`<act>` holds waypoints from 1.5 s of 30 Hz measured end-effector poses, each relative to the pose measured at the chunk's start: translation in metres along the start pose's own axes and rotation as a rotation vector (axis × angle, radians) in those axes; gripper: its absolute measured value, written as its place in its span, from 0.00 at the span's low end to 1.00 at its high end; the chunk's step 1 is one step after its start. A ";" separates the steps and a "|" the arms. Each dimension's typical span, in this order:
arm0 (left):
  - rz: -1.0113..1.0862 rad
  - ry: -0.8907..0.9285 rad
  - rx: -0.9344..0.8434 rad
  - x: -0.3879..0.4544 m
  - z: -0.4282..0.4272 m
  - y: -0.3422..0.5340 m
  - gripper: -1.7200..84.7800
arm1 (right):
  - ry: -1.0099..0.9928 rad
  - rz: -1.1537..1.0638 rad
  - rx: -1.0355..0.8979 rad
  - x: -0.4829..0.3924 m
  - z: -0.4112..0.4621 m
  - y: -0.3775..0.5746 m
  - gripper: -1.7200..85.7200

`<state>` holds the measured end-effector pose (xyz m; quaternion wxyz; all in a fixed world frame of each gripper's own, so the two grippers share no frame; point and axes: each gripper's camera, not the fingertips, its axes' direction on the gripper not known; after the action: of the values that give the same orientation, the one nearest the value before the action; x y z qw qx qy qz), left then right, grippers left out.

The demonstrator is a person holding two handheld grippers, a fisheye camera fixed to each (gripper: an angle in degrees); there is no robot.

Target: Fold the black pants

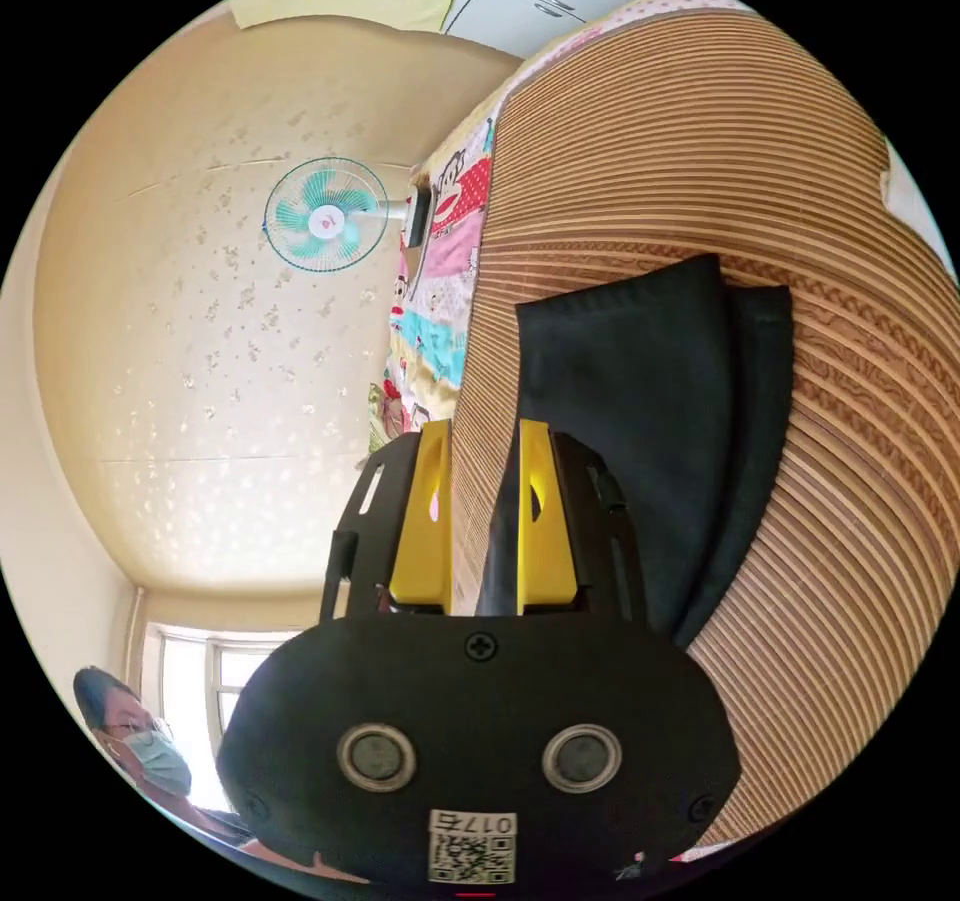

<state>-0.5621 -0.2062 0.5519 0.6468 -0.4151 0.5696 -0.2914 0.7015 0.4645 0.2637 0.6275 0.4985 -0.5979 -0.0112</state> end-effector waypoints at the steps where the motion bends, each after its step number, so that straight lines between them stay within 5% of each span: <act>1: -0.024 -0.022 -0.006 -0.004 0.001 0.008 0.10 | 0.082 -0.026 -0.019 0.014 -0.008 0.010 0.14; 4: -0.172 -0.074 0.034 -0.030 -0.011 0.052 0.12 | 0.257 -0.110 -0.037 0.042 -0.029 0.034 0.14; 11: -0.452 0.017 0.018 -0.075 -0.001 0.100 0.15 | 0.279 -0.129 -0.174 0.093 0.009 0.022 0.14; 20: -0.479 0.078 0.012 -0.072 0.041 0.065 0.15 | 0.502 -0.127 -0.102 0.098 0.021 -0.010 0.16; 24: -0.442 0.074 0.013 -0.069 0.053 0.049 0.15 | 0.467 -0.131 -0.211 0.127 0.025 -0.022 0.17; 30: -0.448 0.111 -0.022 -0.078 0.059 0.037 0.12 | 0.509 -0.256 -0.314 0.144 0.046 -0.029 0.08; 37: -0.358 0.139 -0.060 -0.084 0.046 0.028 0.09 | 0.545 -0.435 -0.197 0.112 -0.016 -0.008 0.04; 45: -0.472 0.207 0.087 -0.109 0.043 0.067 0.17 | 0.516 -0.243 -0.136 0.214 -0.057 -0.021 0.09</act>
<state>-0.5465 -0.0721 0.5477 0.5164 -0.4762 0.5071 -0.4994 0.8181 0.3587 0.4204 0.7849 0.5095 -0.3525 0.0008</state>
